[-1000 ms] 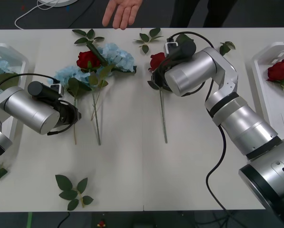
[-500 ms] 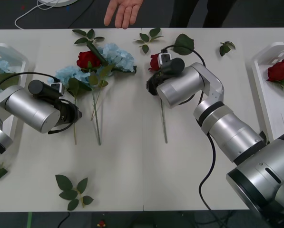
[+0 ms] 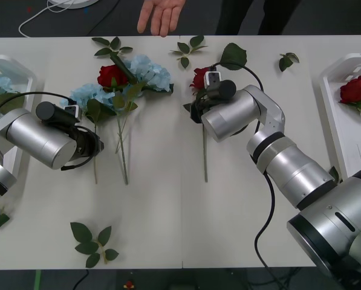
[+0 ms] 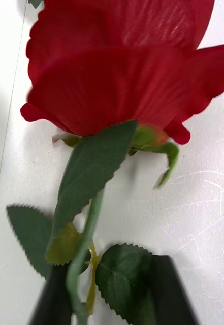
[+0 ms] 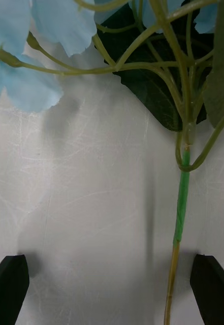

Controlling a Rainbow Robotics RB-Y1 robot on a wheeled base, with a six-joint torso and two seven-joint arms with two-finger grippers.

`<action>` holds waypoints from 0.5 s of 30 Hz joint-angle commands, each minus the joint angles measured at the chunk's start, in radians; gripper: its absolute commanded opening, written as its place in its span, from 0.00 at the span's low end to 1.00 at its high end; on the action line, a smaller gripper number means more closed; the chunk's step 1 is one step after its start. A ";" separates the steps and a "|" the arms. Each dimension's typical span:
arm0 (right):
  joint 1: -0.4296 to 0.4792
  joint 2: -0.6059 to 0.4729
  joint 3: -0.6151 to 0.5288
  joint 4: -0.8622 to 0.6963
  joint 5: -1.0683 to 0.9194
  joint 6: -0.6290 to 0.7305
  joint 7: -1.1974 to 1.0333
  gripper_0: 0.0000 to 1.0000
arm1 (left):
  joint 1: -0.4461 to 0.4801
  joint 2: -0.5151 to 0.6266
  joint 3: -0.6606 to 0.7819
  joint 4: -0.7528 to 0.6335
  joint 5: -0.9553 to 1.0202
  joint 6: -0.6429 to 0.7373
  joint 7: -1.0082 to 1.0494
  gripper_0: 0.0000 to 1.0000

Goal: Place the red flowers into the right box and the blue flowers into the left box. If a person shows an open palm, hand one flower to the person first, then continue sorting.

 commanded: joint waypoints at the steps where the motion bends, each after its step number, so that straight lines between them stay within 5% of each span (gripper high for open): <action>1: -0.040 0.029 0.010 -0.011 0.001 -0.014 -0.033 0.00 | -0.043 -0.010 -0.006 -0.005 0.005 -0.010 -0.045 0.92; 15: -0.035 -0.013 0.010 -0.058 -0.031 -0.038 -0.029 0.00 | -0.043 -0.010 -0.006 -0.005 0.005 -0.010 -0.045 0.92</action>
